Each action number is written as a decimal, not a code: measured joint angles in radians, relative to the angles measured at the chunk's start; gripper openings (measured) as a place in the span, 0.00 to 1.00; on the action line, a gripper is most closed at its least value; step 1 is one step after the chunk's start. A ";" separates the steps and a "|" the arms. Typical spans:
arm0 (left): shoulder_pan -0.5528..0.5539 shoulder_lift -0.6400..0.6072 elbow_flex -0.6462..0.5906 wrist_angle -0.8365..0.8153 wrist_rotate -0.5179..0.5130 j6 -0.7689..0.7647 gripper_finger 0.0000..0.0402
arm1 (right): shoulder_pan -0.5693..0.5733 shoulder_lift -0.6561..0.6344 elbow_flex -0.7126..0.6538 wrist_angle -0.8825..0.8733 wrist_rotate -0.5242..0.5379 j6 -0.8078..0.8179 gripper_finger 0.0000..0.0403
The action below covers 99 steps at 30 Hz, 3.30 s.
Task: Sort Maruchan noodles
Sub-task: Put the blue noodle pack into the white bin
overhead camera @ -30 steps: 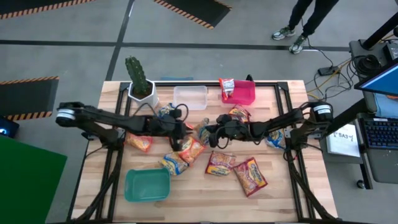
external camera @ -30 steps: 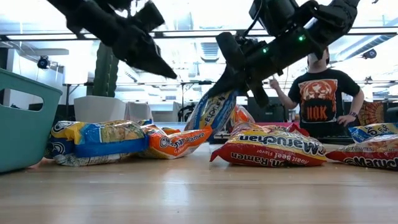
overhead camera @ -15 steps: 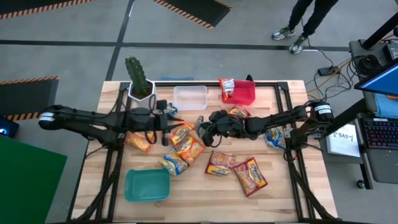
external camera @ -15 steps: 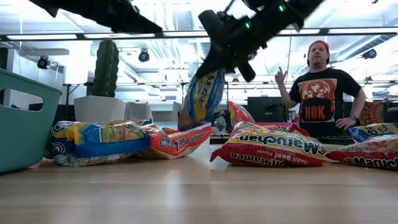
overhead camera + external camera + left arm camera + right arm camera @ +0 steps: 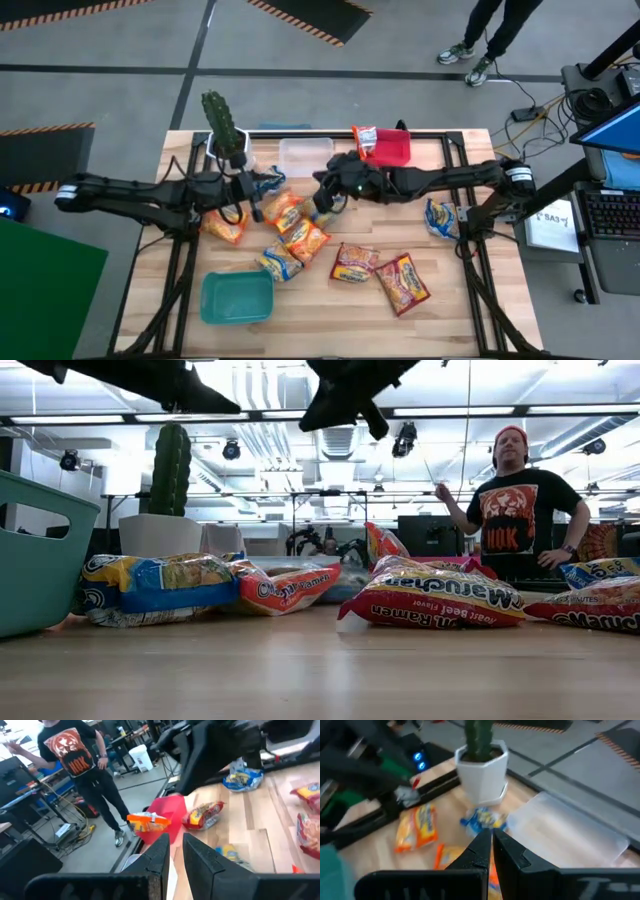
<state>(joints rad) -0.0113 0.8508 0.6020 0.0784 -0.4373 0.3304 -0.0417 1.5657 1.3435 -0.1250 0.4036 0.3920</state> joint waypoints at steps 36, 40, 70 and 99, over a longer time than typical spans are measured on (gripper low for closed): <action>0.035 0.479 0.119 -0.022 0.238 0.072 0.09 | -0.067 0.108 -0.420 -0.067 -0.010 0.328 0.02; 0.036 0.504 0.117 -0.014 0.238 0.080 0.09 | -0.038 0.122 -0.416 -0.003 -0.116 0.308 0.02; 0.141 0.835 0.153 0.054 0.273 0.088 0.09 | -0.054 0.007 -0.382 -0.085 -0.221 0.445 0.26; 0.198 0.912 0.156 0.085 0.299 0.053 0.09 | -0.075 0.008 -0.607 0.383 -0.194 0.603 0.82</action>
<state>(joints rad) 0.1867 1.7629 0.7580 0.1630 -0.1386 0.3836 -0.1170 1.5738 0.7364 0.2577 0.2096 0.9951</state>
